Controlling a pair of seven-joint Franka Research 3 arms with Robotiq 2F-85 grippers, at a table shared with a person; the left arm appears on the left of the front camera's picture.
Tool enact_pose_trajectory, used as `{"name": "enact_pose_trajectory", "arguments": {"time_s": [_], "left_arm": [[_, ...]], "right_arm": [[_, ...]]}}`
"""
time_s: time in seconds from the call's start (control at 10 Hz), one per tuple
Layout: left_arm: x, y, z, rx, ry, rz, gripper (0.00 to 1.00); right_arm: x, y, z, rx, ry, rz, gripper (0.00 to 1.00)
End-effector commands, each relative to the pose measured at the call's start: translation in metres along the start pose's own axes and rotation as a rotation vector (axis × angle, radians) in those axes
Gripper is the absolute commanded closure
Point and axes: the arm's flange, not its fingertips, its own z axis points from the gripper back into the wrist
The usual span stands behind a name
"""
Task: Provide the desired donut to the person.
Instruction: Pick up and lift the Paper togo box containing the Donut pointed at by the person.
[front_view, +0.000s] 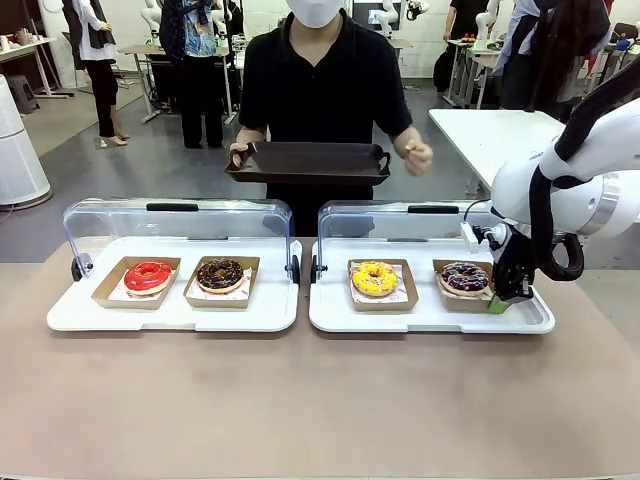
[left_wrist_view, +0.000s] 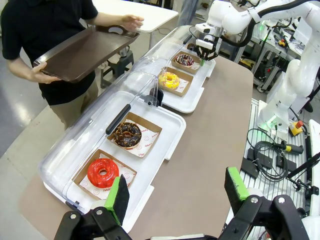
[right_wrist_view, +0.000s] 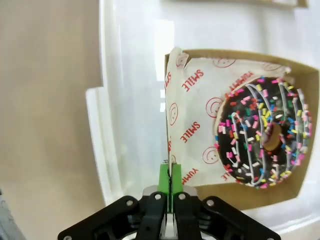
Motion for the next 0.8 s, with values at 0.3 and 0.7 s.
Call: {"name": "enact_pose_trajectory", "arguments": {"time_s": [0.3,0.7], "left_arm": [[0.0,-0.001,0.002,-0.005,-0.008,0.003,0.0],[0.0,-0.001,0.002,-0.005,-0.008,0.003,0.0]], "right_arm": [[0.062,0.086,0.079,0.168,0.131,0.056,1.0],[0.102,0.145,0.158,0.119,0.196,0.084,1.0]]}}
